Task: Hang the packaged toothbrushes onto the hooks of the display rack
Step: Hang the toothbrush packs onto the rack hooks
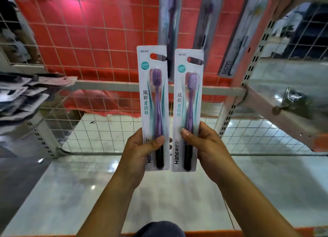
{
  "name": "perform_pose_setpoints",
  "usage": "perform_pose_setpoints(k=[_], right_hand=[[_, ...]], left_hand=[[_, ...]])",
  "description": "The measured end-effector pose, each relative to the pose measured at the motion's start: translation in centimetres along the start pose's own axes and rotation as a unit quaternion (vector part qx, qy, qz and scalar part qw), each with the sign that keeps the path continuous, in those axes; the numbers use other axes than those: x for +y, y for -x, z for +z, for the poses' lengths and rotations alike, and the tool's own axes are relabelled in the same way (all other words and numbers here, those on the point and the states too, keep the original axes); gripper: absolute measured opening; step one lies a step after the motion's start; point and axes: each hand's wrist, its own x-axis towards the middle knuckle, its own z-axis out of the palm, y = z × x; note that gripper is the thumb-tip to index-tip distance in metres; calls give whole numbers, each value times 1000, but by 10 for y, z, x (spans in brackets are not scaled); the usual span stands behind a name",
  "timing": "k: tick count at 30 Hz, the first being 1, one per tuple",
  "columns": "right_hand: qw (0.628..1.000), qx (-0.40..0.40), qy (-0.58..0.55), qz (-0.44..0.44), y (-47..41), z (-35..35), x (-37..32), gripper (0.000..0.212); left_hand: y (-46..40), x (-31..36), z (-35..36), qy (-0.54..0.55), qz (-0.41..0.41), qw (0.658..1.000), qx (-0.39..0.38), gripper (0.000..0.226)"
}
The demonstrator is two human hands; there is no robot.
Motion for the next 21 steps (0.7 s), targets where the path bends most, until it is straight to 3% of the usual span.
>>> perform_pose_setpoints(k=[10,15,21], right_hand=[[996,-53,16,-69,-49,27,-23,23],[982,-41,97,-160,-68,32,-69,15],[978,0,58,-202,-72,20,-82,15]], left_hand=[[-32,23,-13,8,39,999,12,42],[-45,36,-16,-24,36,998,39,35],[-55,40,-10,-41,37,998,23,40]])
